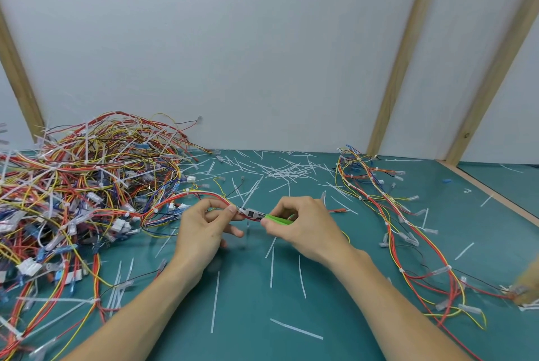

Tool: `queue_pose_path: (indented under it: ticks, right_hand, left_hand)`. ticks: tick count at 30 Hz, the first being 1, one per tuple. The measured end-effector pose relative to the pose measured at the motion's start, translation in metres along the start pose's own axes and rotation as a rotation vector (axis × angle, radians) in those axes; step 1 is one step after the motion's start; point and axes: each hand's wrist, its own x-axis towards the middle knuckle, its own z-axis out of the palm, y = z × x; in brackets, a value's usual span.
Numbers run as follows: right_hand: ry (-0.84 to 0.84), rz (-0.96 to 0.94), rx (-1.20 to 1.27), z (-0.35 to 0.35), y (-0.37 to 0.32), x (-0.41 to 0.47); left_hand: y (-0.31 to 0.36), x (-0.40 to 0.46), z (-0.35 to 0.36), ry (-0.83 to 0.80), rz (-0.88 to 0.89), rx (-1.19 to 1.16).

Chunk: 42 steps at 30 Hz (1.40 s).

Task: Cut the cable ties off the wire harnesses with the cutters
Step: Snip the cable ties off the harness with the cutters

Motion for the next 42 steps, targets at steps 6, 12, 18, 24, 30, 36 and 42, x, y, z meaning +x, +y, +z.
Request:
queue_pose_path:
  ticks: [6, 12, 18, 24, 30, 36, 42]
  right_hand:
    - [-0.007, 0.002, 0.015, 0.0001, -0.0002, 0.0005]
    - [-0.014, 0.010, 0.023, 0.0003, 0.0004, 0.0007]
    - [-0.023, 0.006, 0.030, 0.0009, 0.0009, 0.0005]
    - [-0.028, 0.010, 0.028, 0.0007, 0.0011, 0.0014]
    - [-0.029, 0.014, 0.018, 0.0001, 0.0000, 0.0012]
    - [-0.038, 0.019, 0.022, -0.0008, -0.0003, 0.0009]
    - [-0.046, 0.026, 0.027, -0.0009, -0.0009, 0.0006]
  left_hand:
    - [-0.0010, 0.0006, -0.0001, 0.000, -0.001, -0.007]
    - [-0.0031, 0.0021, -0.0014, -0.003, 0.002, 0.003]
    - [-0.0048, 0.0034, -0.0004, -0.012, 0.001, -0.002]
    - [-0.0051, 0.0035, -0.0006, -0.012, -0.006, -0.004]
    - [-0.0044, 0.0036, -0.0001, -0.013, -0.014, -0.019]
    - [-0.0054, 0.0038, -0.0006, -0.015, -0.017, -0.014]
    - [-0.0058, 0.0039, -0.0010, -0.012, -0.012, -0.003]
